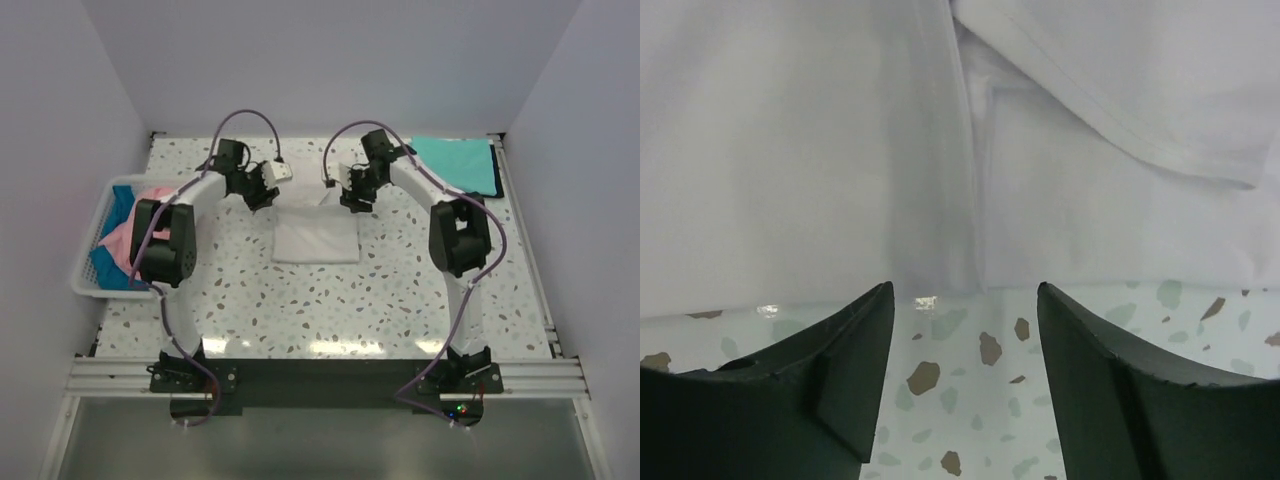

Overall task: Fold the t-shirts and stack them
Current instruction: Fold the tshirt

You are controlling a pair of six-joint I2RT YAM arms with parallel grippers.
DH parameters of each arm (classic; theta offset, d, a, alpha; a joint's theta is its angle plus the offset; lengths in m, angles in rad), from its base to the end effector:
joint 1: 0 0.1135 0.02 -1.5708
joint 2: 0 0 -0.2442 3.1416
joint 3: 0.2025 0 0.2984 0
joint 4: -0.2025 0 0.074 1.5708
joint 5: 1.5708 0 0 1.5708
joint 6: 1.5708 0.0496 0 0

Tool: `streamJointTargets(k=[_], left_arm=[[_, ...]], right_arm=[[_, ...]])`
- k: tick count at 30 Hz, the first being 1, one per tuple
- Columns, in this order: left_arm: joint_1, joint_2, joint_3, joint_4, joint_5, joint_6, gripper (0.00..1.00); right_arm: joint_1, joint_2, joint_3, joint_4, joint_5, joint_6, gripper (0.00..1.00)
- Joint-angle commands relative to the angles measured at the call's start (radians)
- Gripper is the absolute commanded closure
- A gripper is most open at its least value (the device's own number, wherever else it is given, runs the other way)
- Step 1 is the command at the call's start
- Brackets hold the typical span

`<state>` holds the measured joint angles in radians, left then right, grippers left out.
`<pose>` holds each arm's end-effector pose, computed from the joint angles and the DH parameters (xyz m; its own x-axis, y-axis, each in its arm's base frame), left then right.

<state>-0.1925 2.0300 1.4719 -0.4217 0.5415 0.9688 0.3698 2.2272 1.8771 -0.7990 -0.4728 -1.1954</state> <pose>0.4593 -0.1156 0.1318 -0.0941 0.7379 -0.6683 0.9242 0.3143 0.2169 0.4697 0.2063 0.1553 0.1491 -0.8305 -0.5366 -0.9732 -0.0271 -0.2285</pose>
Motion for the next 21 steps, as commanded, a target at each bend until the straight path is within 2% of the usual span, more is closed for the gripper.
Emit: streamJointTargets(k=[1, 3, 5, 8, 9, 11, 12, 14, 15, 16, 21], left_arm=[[0.062, -0.101, 0.021, 0.122, -0.008, -0.218, 0.44], [0.062, -0.137, -0.011, 0.136, 0.015, -0.295, 0.38], [0.064, -0.181, -0.048, 0.104, 0.066, -0.332, 0.38], [0.054, -0.217, -0.087, 0.020, 0.195, -0.386, 0.46], [0.051, -0.221, -0.102, 0.018, 0.230, -0.469, 0.49], [0.038, -0.231, -0.154, 0.043, 0.276, -0.577, 0.53], [0.028, -0.232, -0.175, 0.063, 0.313, -0.705, 0.53], [-0.002, -0.247, -0.261, 0.147, 0.357, -0.832, 0.54], [-0.016, -0.257, -0.297, 0.190, 0.376, -0.952, 0.54], [-0.031, -0.276, -0.359, 0.277, 0.377, -1.014, 0.53], [-0.088, -0.269, -0.491, 0.466, 0.362, -1.269, 0.53]], right_arm=[[-0.020, -0.093, 0.056, 0.027, 0.022, 0.106, 0.37], [-0.023, -0.122, 0.048, -0.003, 0.014, 0.166, 0.37], [-0.019, -0.168, 0.022, -0.037, -0.013, 0.227, 0.43], [-0.003, -0.215, -0.035, -0.086, -0.055, 0.298, 0.53], [0.003, -0.219, -0.048, -0.097, -0.064, 0.316, 0.60], [0.027, -0.218, -0.081, -0.124, -0.104, 0.400, 0.65], [0.035, -0.210, -0.085, -0.134, -0.127, 0.443, 0.68], [0.047, -0.195, -0.090, -0.157, -0.174, 0.583, 0.69], [0.050, -0.183, -0.108, -0.151, -0.232, 0.629, 0.70], [0.049, -0.179, -0.125, -0.138, -0.256, 0.678, 0.70], [0.050, -0.135, -0.223, -0.031, -0.325, 0.870, 0.71]])
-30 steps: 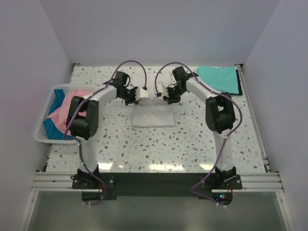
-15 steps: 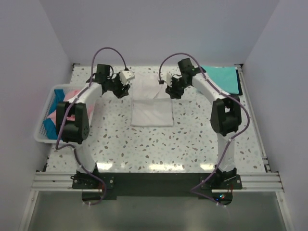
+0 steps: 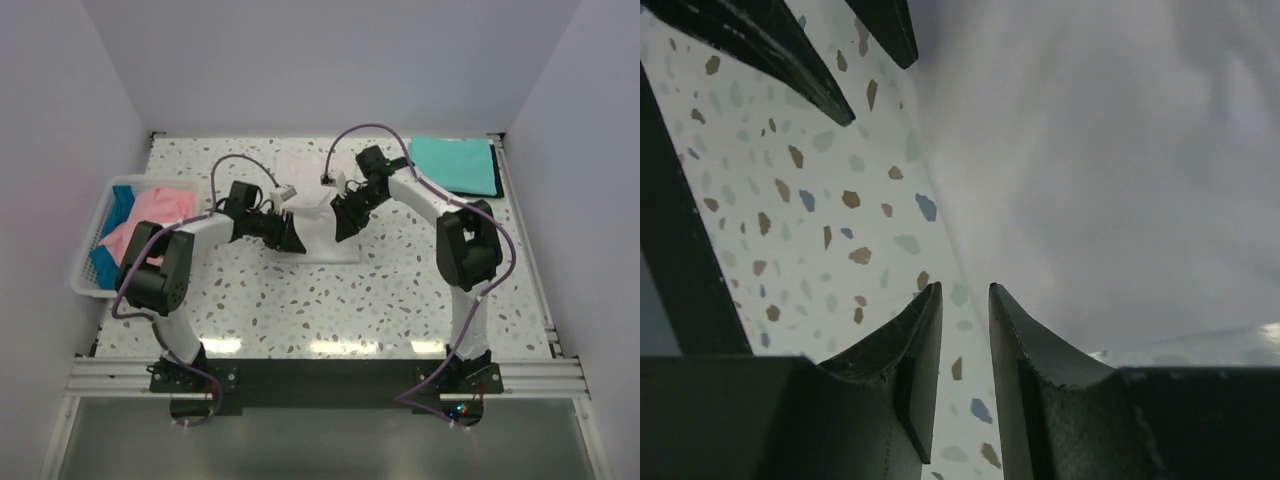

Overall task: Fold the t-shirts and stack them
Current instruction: Fold the tshirt

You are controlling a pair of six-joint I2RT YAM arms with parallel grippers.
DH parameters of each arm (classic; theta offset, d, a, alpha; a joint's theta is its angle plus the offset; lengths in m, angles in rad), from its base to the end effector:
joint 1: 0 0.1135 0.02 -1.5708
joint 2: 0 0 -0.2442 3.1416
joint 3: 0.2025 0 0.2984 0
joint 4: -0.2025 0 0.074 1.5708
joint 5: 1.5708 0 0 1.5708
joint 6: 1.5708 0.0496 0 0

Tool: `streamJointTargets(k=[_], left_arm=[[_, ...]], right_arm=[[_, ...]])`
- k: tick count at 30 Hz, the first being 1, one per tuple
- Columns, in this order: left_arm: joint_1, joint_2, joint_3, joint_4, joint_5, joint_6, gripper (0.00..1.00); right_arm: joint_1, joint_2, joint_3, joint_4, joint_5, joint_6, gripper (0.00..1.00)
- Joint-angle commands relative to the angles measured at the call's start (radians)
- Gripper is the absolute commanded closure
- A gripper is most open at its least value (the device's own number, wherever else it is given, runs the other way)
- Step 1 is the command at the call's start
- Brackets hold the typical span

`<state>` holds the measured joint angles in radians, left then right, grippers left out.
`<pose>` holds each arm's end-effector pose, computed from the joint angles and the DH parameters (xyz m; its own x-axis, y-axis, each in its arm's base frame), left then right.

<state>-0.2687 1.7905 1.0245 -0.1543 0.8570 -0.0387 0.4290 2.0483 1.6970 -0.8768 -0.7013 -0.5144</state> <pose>0.3660 -0.1397 0.1077 -0.7904 0.1914 -0.5819 0.5850 0.5175 -0.6245 0.4095 0.2225 0.1808 -0.4923 -0.6385 -0.5915 -0.8697 0.3336 0.3637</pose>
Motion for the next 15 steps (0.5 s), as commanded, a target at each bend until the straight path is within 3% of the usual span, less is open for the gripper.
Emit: streamJointTargets(k=[1, 8, 15], left_arm=[[-0.012, -0.020, -0.087, 0.237, 0.036, -0.277, 0.54], [0.095, 0.093, -0.153, 0.233, -0.027, -0.263, 0.56], [0.097, 0.110, -0.173, 0.229, 0.052, -0.251, 0.56]], right_arm=[[-0.010, 0.061, -0.051, 0.051, -0.104, 0.204, 0.71], [-0.068, 0.170, -0.137, 0.137, -0.075, 0.255, 0.72], [-0.096, 0.158, -0.172, 0.099, -0.066, 0.198, 0.72]])
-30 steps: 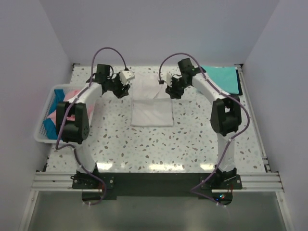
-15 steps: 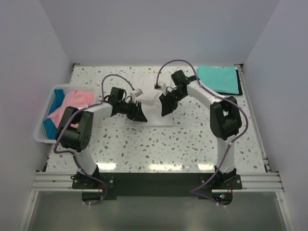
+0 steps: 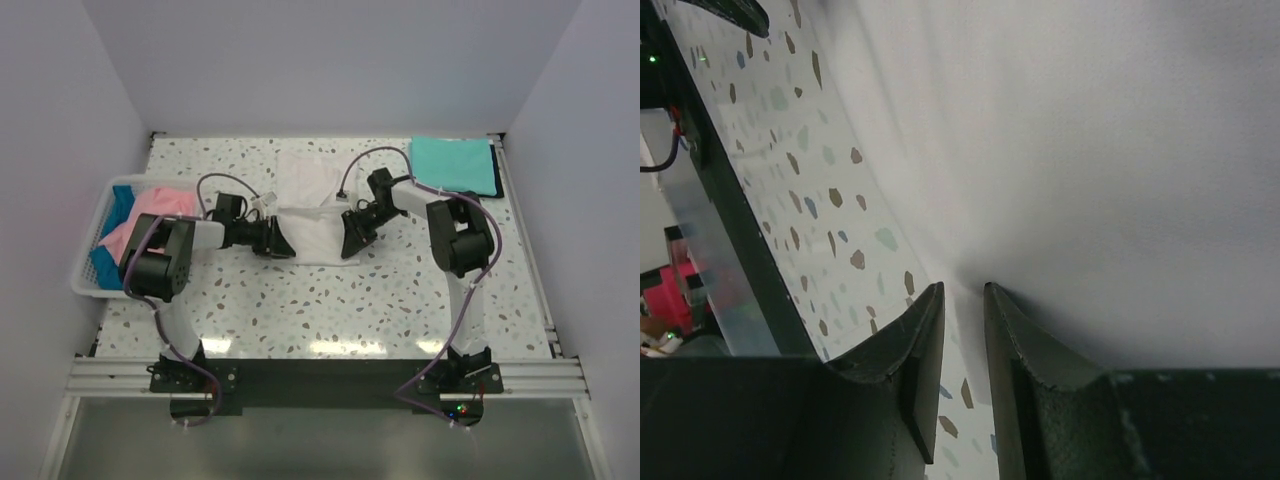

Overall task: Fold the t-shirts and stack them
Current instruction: Fold the tshirt

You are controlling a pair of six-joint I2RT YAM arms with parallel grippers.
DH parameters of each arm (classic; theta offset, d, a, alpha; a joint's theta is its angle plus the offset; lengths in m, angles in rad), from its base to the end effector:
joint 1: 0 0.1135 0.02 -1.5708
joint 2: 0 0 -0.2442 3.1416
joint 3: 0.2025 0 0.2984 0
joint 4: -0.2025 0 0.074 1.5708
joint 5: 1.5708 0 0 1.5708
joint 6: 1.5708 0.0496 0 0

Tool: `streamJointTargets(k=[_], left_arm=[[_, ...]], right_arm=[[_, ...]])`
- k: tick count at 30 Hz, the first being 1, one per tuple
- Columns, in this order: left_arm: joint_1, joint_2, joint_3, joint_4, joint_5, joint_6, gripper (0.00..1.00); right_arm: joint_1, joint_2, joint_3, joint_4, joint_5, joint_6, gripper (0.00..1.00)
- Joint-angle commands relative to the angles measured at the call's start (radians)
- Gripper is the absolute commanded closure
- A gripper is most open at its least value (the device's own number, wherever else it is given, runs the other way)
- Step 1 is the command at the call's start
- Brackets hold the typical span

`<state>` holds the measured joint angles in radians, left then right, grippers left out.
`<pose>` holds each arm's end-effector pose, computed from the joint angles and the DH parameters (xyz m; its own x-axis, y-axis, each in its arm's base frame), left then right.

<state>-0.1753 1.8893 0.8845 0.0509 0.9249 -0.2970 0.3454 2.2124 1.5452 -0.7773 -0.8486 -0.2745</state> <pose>0.3515 -0.1025 0.0462 -0.9319 -0.0138 -0.3626 0.3003 0.5313 -0.7922 0.4074 0.1861 0.0695 -0.8137 -0.4832 -0.3230 -0.5541 0.4769 0.6824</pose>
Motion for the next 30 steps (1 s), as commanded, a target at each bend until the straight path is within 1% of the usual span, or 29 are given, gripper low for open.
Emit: streamJointTargets(k=[1, 2, 3, 4, 5, 6, 7, 8, 9, 11, 12, 13, 14, 15, 16, 17, 18, 19, 20, 21, 22, 26, 29, 30], left_arm=[[0.003, -0.019, -0.033, 0.014, -0.006, 0.015, 0.56], [0.002, -0.039, -0.032, 0.001, 0.002, 0.028, 0.55], [0.002, -0.062, -0.019, -0.011, 0.018, 0.059, 0.55], [0.002, -0.117, -0.010, -0.040, 0.025, 0.079, 0.54], [0.000, -0.149, 0.002, -0.048, 0.034, 0.099, 0.53], [-0.003, -0.182, 0.028, -0.089, 0.031, 0.158, 0.53], [-0.004, -0.240, 0.036, -0.126, 0.029, 0.185, 0.53], [-0.004, -0.269, 0.040, -0.140, 0.032, 0.211, 0.53], [-0.004, -0.297, 0.045, -0.157, 0.029, 0.273, 0.52], [-0.004, -0.366, 0.054, -0.227, 0.000, 0.382, 0.51], [-0.004, -0.387, 0.048, -0.249, -0.050, 0.509, 0.51], [-0.004, -0.419, 0.039, -0.281, -0.075, 0.583, 0.51], [-0.010, -0.430, 0.031, -0.298, -0.102, 0.661, 0.51], [-0.016, -0.443, 0.010, -0.307, -0.162, 0.812, 0.51], [-0.045, -0.462, -0.002, -0.310, -0.199, 0.885, 0.48], [-0.065, -0.473, -0.016, -0.300, -0.245, 0.994, 0.47], [-0.079, -0.499, -0.051, -0.252, -0.303, 1.030, 0.46], [-0.102, -0.512, -0.073, -0.229, -0.313, 1.062, 0.44], [-0.118, -0.522, -0.112, -0.215, -0.331, 1.137, 0.44], [-0.134, -0.532, -0.131, -0.185, -0.346, 1.169, 0.43], [-0.159, -0.535, -0.149, -0.163, -0.360, 1.190, 0.43], [-0.191, -0.518, -0.202, -0.102, -0.371, 1.286, 0.43], [-0.208, -0.477, -0.219, -0.079, -0.385, 1.337, 0.44], [-0.211, -0.454, -0.229, -0.033, -0.391, 1.342, 0.44]], right_arm=[[-0.016, -0.020, -0.013, -0.013, 0.083, -0.052, 0.72], [-0.017, -0.049, 0.001, -0.054, 0.083, -0.090, 0.71], [-0.017, -0.066, 0.039, -0.085, 0.063, -0.109, 0.68], [-0.016, -0.089, 0.058, -0.138, 0.050, -0.144, 0.66], [-0.017, -0.112, 0.072, -0.158, 0.037, -0.164, 0.61], [-0.016, -0.169, 0.087, -0.177, 0.022, -0.184, 0.59], [-0.014, -0.196, 0.089, -0.189, 0.022, -0.204, 0.57], [-0.014, -0.221, 0.089, -0.207, 0.031, -0.253, 0.55], [-0.016, -0.249, 0.078, -0.214, 0.049, -0.282, 0.53], [-0.014, -0.316, 0.050, -0.209, 0.124, -0.381, 0.52], [-0.014, -0.335, 0.006, -0.198, 0.153, -0.420, 0.52], [-0.014, -0.374, -0.022, -0.186, 0.181, -0.466, 0.51], [-0.008, -0.394, -0.051, -0.139, 0.245, -0.550, 0.50], [-0.003, -0.411, -0.119, -0.107, 0.273, -0.589, 0.50], [0.009, -0.449, -0.155, -0.035, 0.328, -0.659, 0.49], [0.015, -0.460, -0.186, -0.002, 0.344, -0.686, 0.48], [0.021, -0.473, -0.230, 0.019, 0.352, -0.715, 0.48], [0.038, -0.480, -0.243, 0.051, 0.356, -0.759, 0.47], [0.049, -0.484, -0.267, 0.068, 0.373, -0.769, 0.46], [0.058, -0.481, -0.276, 0.079, 0.375, -0.779, 0.45], [0.078, -0.479, -0.283, 0.105, 0.378, -0.795, 0.45], [0.127, -0.474, -0.316, 0.157, 0.385, -0.833, 0.44], [0.161, -0.453, -0.321, 0.174, 0.385, -0.838, 0.43], [0.165, -0.435, -0.318, 0.176, 0.384, -0.838, 0.43]])
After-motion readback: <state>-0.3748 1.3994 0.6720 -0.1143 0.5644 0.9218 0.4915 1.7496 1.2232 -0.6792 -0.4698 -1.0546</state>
